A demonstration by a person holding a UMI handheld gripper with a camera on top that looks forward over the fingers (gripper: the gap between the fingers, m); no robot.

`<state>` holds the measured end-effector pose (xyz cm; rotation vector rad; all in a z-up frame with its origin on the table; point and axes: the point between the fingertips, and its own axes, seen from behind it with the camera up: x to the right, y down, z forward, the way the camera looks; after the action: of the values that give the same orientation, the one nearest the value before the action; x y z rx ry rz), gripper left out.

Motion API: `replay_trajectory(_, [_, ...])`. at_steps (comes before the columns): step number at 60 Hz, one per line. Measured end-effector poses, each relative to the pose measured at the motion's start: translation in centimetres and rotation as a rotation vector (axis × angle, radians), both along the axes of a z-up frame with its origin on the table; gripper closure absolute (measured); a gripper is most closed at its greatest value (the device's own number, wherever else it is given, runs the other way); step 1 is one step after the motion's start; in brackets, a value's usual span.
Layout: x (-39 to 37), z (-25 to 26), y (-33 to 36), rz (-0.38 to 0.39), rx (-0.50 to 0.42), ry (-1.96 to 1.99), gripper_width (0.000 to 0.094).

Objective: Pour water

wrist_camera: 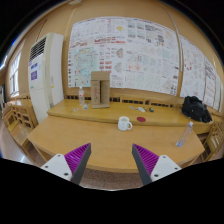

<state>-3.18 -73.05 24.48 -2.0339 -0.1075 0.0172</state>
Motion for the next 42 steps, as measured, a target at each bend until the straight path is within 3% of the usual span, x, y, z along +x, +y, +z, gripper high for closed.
replay_trajectory(9, [3.7, -3.1, -0.2, -0.036, -0.028, 0.008, 0.0090])
replay_trajectory(27, [24.4, -16.0, 0.8, -0.175, -0.122, -0.020, 0.0091])
replay_trajectory(42, [44.3, -20.8, 9.8, -0.245, -0.050, -0.050, 0.0092])
